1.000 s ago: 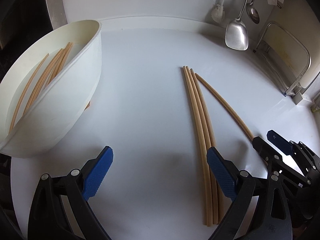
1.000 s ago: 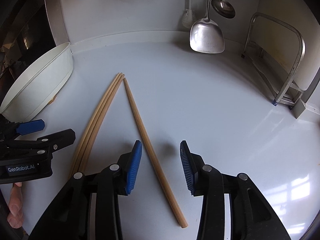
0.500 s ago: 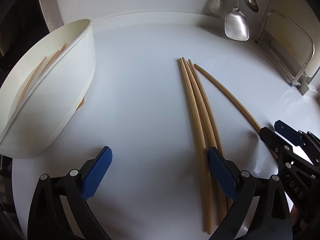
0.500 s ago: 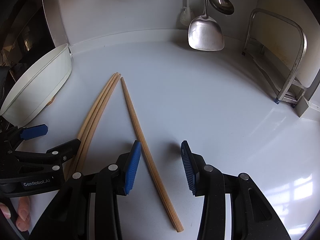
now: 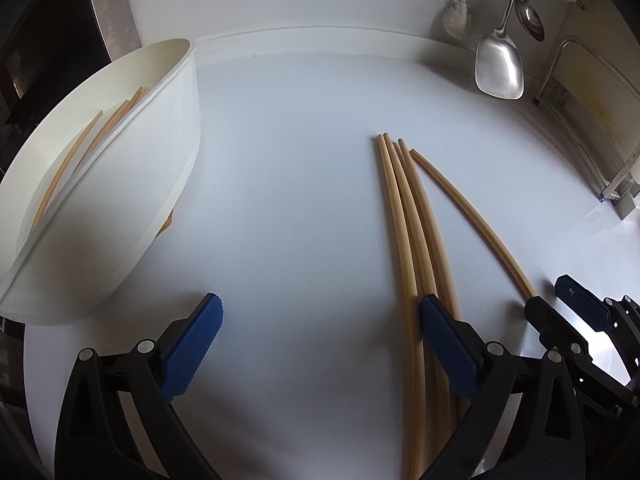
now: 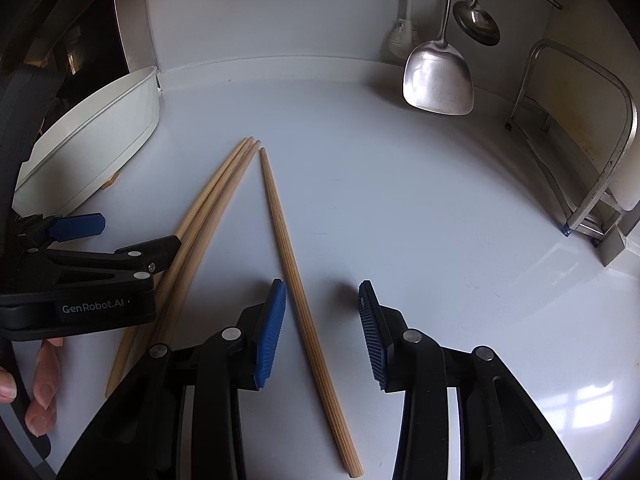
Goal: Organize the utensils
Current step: 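Close the left gripper on one chopstick while the right gripper grasps another, then carry both held chopsticks over the white basin and lower them inside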
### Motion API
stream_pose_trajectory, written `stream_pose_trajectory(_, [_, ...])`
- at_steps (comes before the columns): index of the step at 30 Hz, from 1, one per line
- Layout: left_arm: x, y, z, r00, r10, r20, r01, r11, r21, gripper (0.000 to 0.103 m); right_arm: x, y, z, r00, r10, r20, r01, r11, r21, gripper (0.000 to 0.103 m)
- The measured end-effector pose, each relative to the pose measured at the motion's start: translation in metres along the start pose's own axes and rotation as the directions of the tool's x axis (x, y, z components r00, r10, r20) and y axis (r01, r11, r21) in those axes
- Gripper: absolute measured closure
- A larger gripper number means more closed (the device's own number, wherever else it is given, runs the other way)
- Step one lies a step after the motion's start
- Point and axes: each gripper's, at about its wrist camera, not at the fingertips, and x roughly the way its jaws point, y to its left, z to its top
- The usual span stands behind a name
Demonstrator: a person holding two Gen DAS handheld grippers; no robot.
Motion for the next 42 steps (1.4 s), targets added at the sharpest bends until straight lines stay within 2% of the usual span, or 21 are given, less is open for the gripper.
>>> stream_pose_trajectory(3, [-0.003, -0.005, 0.001, 1.0, -0.014, 0.016, 0.014, 1.0, 0.016, 0.024, 0.0, 0.003, 0.0, 1.0, 0.004, 0.001, -0.004, 1.0, -0.012, 0.076])
stream_pose_trajectory(4, [-0.005, -0.007, 0.001, 1.0, -0.019, 0.022, 0.019, 0.999, 0.026, 0.033, 0.0, 0.004, 0.001, 1.0, 0.004, 0.001, -0.004, 1.0, -0.015, 0.08])
stream_pose_trajectory(5, [-0.006, -0.011, 0.001, 0.999, -0.025, 0.025, 0.024, 0.999, 0.037, 0.037, 0.0, 0.006, 0.001, 1.0, 0.007, 0.0, -0.007, 1.0, -0.022, 0.087])
stream_pose_trajectory(7, [-0.009, -0.017, 0.001, 0.999, -0.036, 0.03, 0.034, 0.998, 0.054, 0.057, 0.001, 0.009, 0.003, 1.0, -0.003, -0.002, 0.003, 0.999, -0.042, 0.094])
stream_pose_trajectory(8, [-0.01, -0.019, 0.001, 0.999, -0.04, 0.032, 0.038, 0.997, 0.064, 0.064, 0.001, 0.011, 0.003, 1.0, -0.01, -0.002, 0.01, 0.999, -0.05, 0.094])
stream_pose_trajectory(10, [-0.013, -0.023, 0.0, 0.998, -0.049, 0.031, 0.046, 0.996, 0.082, 0.09, 0.002, 0.011, 0.004, 1.0, -0.014, -0.003, 0.014, 0.998, -0.055, 0.095])
stream_pose_trajectory(11, [-0.014, -0.024, -0.001, 0.998, -0.051, 0.029, 0.048, 0.995, 0.089, 0.095, 0.002, 0.011, 0.004, 1.0, -0.012, -0.003, 0.011, 0.999, -0.051, 0.096])
stream_pose_trajectory(15, [-0.015, -0.023, -0.003, 0.998, -0.066, 0.012, 0.065, 0.994, 0.092, 0.096, 0.002, 0.009, 0.004, 1.0, -0.003, -0.007, 0.003, 1.0, -0.024, 0.097])
stream_pose_trajectory(20, [-0.014, -0.022, 0.002, 0.996, -0.089, -0.021, 0.09, 0.992, 0.091, 0.096, 0.0, 0.001, 0.005, 0.999, 0.028, -0.025, -0.027, 0.998, 0.065, 0.097])
stream_pose_trajectory(31, [-0.063, 0.007, 0.021, 0.991, -0.137, 0.001, 0.136, 0.986, 0.096, 0.096, -0.032, 0.002, 0.023, 0.999, 0.05, -0.008, -0.048, 0.983, 0.178, 0.097])
stream_pose_trajectory(36, [-0.091, 0.034, 0.037, 0.988, -0.153, 0.023, 0.15, 0.984, 0.096, 0.096, -0.057, 0.022, 0.043, 0.999, 0.041, 0.02, -0.044, 0.981, 0.191, 0.097])
stream_pose_trajectory(42, [-0.114, 0.083, 0.056, 0.989, -0.138, 0.059, 0.132, 0.987, 0.092, 0.096, -0.077, 0.062, 0.071, 0.998, 0.047, 0.043, -0.055, 0.978, 0.2, 0.097])
